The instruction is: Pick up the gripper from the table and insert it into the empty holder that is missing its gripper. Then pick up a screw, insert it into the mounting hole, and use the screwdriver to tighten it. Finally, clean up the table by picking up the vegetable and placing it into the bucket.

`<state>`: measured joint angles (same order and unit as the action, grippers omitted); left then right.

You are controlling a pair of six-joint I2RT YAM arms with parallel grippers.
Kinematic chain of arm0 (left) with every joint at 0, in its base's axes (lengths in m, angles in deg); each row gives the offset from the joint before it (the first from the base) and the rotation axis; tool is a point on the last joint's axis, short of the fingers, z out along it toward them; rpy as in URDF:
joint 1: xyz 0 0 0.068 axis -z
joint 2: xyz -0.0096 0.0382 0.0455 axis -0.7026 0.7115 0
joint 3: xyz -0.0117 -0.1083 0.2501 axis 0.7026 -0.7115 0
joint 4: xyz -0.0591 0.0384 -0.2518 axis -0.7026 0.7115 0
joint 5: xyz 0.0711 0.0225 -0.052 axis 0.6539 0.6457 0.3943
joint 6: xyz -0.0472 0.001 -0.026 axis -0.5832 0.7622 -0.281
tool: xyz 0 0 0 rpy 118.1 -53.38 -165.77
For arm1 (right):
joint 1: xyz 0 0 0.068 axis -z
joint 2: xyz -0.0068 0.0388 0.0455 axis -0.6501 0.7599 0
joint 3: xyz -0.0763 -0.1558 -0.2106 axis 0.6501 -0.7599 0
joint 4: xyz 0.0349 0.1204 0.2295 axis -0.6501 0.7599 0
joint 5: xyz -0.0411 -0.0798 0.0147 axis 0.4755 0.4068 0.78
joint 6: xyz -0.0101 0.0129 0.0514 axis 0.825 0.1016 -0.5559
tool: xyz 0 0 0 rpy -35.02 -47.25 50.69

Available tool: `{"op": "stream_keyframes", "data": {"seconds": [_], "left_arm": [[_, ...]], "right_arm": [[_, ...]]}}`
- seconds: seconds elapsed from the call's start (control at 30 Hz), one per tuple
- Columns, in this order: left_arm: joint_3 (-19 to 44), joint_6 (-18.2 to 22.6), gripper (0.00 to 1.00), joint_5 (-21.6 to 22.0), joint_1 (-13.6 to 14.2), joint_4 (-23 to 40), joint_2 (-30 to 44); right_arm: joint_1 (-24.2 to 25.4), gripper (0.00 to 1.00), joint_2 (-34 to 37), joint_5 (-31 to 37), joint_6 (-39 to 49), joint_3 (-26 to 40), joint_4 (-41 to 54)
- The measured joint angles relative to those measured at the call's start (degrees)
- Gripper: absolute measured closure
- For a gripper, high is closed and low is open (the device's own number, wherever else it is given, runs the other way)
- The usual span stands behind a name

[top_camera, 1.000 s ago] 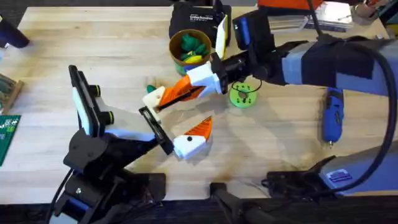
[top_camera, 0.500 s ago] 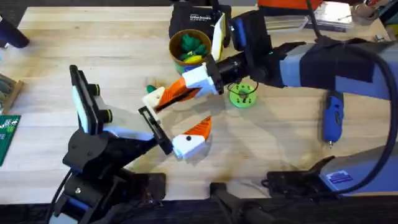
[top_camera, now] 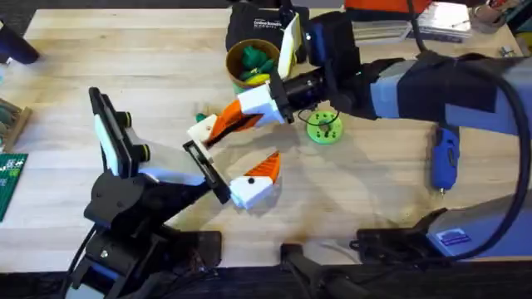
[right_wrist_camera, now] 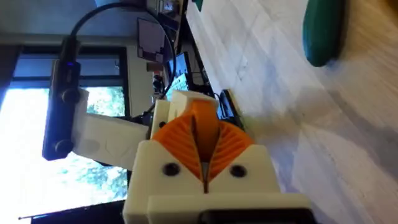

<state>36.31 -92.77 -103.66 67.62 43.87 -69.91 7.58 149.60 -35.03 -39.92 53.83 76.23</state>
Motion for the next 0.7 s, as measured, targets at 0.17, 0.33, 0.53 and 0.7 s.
{"op": "stream_keyframes", "data": {"seconds": [0.17,0.33,0.53,0.7], "left_arm": [[0.0,0.2,0.015,0.0,0.0,0.0,0.0],[0.0,0.4,0.015,0.0,0.0,0.0,0.0],[0.0,0.9,0.015,-0.8,0.0,-0.1,-0.1],[0.0,1.2,0.015,-2.2,0.3,-0.1,-0.2]], "right_arm": [[0.0,0.991,0.0,-0.1,-0.4,0.0,0.0],[0.0,0.985,0.0,-0.7,0.0,0.0,0.0],[0.0,0.788,0.0,-1.4,1.9,0.0,0.0],[-0.4,0.653,0.1,-1.6,2.7,0.0,-0.2]]}}
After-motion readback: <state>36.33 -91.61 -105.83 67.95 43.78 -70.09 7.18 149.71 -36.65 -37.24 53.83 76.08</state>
